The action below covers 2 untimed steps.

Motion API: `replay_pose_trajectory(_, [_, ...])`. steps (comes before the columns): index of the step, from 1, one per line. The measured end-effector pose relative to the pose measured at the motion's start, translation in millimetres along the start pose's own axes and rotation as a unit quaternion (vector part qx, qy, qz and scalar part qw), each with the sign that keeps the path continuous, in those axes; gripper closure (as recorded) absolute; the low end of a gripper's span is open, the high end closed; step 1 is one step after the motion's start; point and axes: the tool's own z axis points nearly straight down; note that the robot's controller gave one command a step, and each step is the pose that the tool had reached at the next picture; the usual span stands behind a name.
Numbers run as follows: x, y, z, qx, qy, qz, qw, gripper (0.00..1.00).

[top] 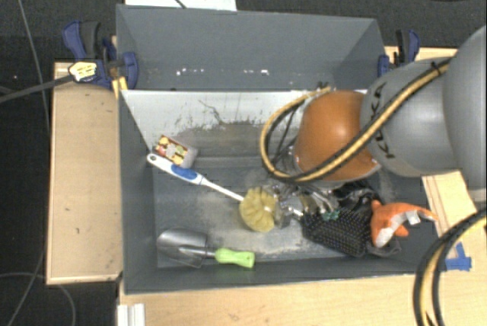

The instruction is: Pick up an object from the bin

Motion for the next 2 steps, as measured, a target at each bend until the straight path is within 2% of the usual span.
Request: replay_pose_trajectory(2, [-0.2, 0.2, -1.0, 0.0, -0.0003, 0.001, 1.0, 1.0])
